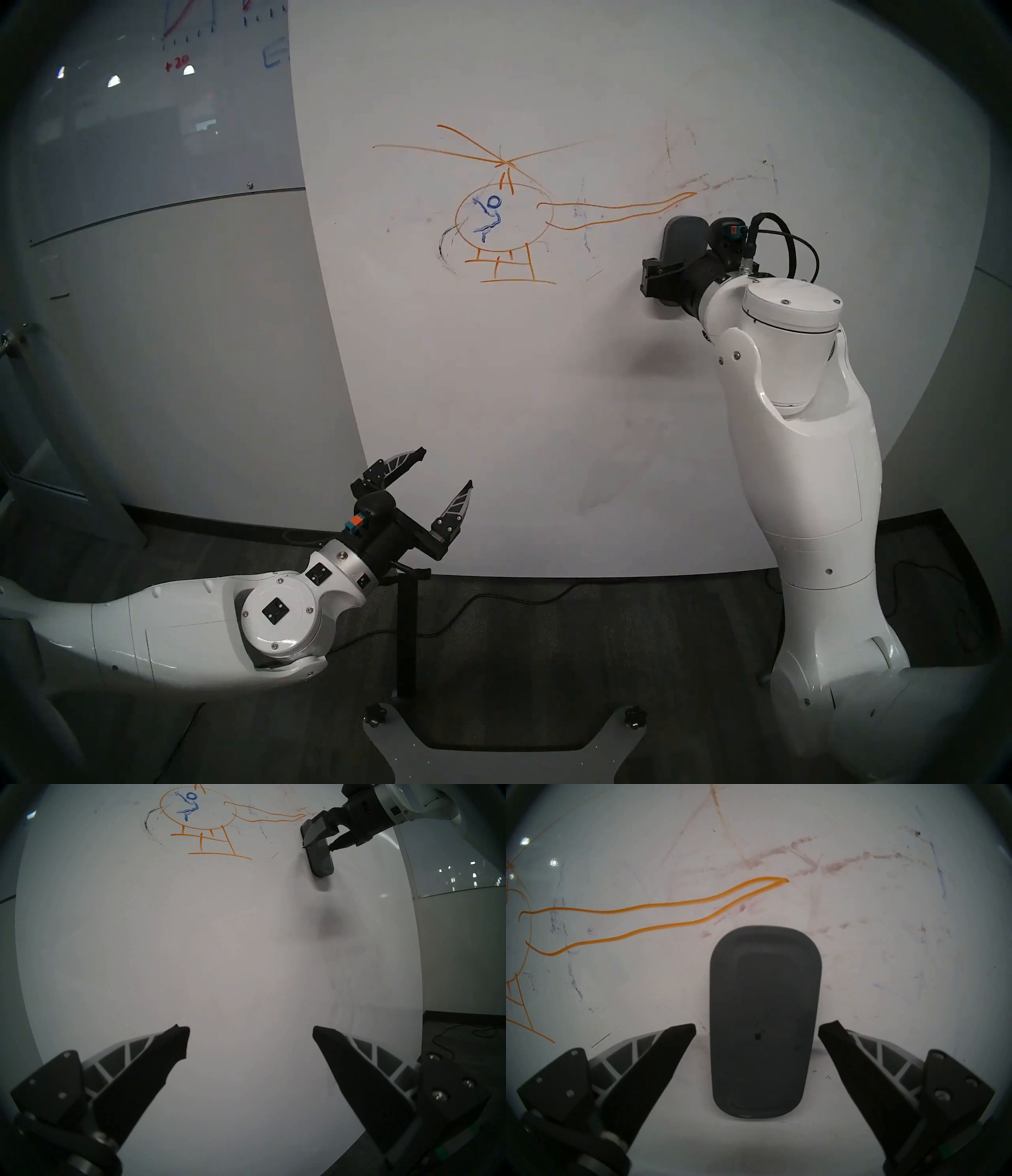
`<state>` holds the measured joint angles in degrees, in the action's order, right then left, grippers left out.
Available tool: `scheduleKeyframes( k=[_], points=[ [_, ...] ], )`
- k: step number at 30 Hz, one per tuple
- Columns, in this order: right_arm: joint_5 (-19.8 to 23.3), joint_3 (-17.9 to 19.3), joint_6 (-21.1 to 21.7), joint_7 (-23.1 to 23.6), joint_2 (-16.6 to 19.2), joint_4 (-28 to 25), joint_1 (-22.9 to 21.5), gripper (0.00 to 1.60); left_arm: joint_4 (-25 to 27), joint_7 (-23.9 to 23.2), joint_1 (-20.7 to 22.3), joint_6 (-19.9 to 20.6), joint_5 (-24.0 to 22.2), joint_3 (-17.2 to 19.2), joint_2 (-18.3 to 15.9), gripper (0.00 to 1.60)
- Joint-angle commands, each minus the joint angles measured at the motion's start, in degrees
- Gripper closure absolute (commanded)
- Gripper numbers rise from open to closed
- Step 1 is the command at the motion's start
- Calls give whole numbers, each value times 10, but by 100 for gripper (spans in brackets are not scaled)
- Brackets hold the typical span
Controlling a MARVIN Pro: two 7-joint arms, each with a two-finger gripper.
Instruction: Erase all marks on the whiteboard with the eraser
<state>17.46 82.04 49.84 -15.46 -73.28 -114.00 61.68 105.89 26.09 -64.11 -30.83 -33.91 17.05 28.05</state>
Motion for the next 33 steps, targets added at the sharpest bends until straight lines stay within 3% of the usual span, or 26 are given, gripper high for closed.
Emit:
scheduleKeyframes(
  k=[1, 19, 20, 22, 33],
  points=[
    [0, 5, -9, 5, 3, -2, -13, 0, 5, 0, 5, -3, 0, 5, 0, 0],
    [-4, 8, -12, 16, 3, 3, -13, 0, 5, 0, 5, -3, -1, 4, -1, 0],
    [-5, 8, -13, 16, 3, 3, -13, 13, 5, 0, 5, -3, -1, 4, -1, 0],
    [-6, 8, -14, 17, 2, 2, -12, 160, 5, 0, 5, -3, -1, 4, -1, 0],
    [-12, 8, -21, 20, 0, -1, -7, 160, 5, 0, 6, -3, -1, 4, -1, 0]
  ],
)
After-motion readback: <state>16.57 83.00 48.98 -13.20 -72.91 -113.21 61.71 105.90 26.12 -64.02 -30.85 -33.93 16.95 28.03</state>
